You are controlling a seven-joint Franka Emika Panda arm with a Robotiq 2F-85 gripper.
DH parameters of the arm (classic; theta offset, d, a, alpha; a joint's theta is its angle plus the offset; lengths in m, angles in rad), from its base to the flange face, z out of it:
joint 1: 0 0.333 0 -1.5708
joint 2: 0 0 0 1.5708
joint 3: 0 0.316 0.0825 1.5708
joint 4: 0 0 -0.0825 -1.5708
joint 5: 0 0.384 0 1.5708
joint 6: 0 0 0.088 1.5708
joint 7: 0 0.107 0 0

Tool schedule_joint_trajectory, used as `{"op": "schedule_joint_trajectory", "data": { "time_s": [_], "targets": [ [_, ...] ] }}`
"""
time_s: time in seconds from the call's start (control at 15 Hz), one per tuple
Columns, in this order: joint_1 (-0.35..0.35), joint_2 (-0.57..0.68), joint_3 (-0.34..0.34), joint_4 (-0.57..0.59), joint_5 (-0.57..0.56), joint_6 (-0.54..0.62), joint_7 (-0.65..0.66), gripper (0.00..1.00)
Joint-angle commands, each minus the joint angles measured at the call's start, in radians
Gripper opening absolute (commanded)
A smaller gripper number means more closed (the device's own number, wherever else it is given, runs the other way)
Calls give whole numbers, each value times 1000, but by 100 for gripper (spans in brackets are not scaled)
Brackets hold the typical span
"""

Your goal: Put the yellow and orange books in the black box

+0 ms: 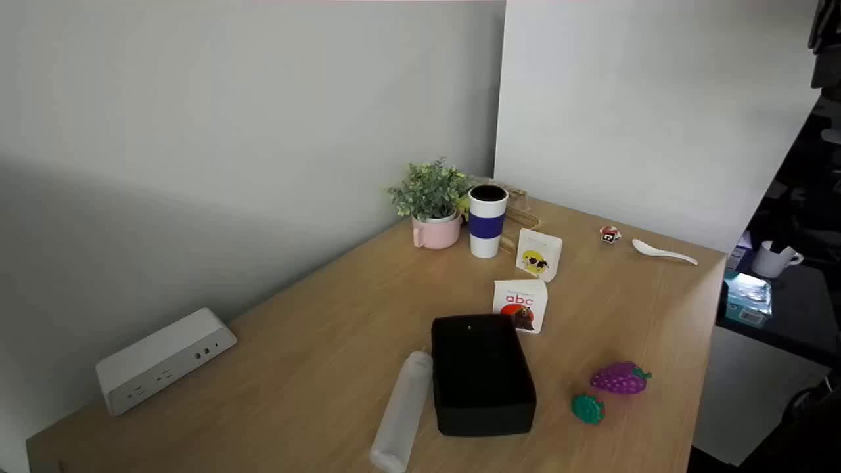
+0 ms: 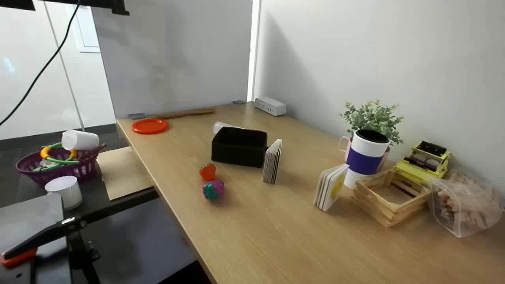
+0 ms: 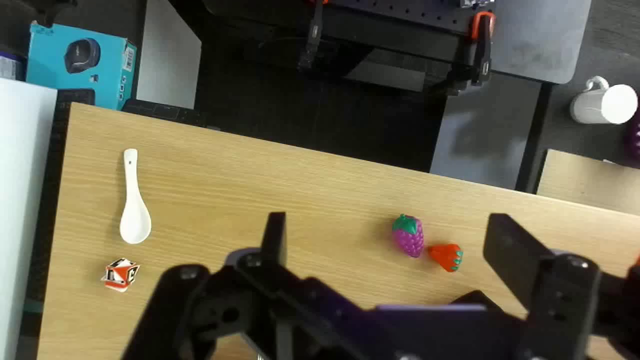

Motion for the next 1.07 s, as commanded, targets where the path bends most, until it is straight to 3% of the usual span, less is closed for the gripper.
{"op": "schedule_joint_trajectory", "data": {
  "time_s": [0.0,1.0],
  "targets": [
    [-17,2,15,2,4,-2,-4,100],
    [-20,19,17,22,-17,-2,-7,100]
  ]
}}
